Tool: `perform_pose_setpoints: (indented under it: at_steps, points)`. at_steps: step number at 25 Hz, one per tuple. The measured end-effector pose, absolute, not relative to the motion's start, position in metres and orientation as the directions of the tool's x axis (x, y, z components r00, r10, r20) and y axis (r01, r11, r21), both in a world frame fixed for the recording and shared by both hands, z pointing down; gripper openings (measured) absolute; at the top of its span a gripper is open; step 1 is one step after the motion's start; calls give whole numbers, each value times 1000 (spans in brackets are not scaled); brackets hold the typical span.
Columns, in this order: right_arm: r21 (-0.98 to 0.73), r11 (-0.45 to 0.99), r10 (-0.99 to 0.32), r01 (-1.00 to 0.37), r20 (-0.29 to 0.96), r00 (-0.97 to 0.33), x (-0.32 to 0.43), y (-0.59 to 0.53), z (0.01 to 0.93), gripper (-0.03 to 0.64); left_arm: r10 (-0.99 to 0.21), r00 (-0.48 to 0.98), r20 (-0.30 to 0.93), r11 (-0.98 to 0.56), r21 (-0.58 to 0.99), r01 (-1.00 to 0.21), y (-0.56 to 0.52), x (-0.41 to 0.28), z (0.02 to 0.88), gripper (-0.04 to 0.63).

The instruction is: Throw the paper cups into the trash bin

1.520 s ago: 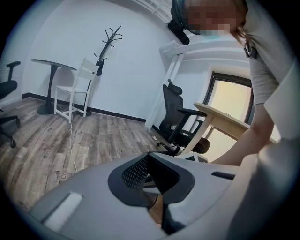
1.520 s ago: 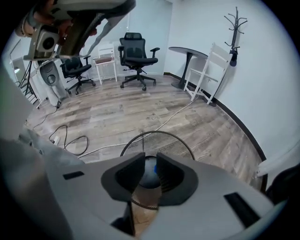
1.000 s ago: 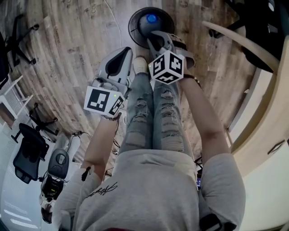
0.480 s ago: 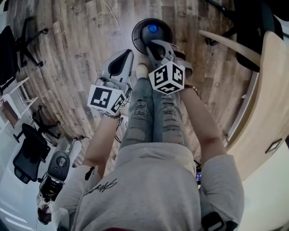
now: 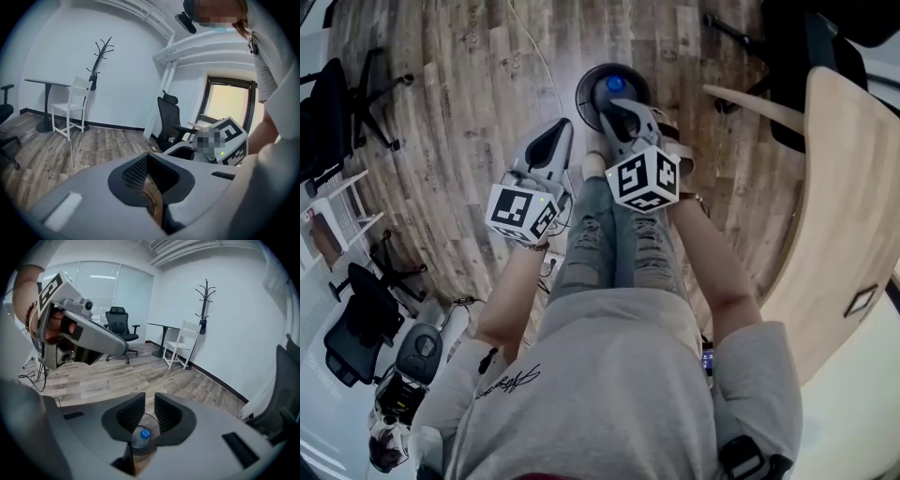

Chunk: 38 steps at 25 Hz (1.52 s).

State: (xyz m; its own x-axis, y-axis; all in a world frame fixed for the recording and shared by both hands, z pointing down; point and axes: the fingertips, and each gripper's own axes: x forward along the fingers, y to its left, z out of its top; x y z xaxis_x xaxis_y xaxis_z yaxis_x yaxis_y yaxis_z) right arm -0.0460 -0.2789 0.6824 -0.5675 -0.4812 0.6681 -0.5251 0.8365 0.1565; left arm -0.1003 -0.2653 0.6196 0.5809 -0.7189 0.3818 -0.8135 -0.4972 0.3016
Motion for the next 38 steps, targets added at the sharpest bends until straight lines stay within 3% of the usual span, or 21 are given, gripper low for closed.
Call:
perform_pose_setpoints:
  at_steps: [24,38]
  points:
    - [246,774,-619,-583,486,-617,-44,-276,492,60,-736,624,261,-577,241,-781,-264,-88,479,3]
    - [220,767,-635,-602,391,-666,-39,-268,419,60,-729,662,177,-645,145,-750,-260,-77,402,3]
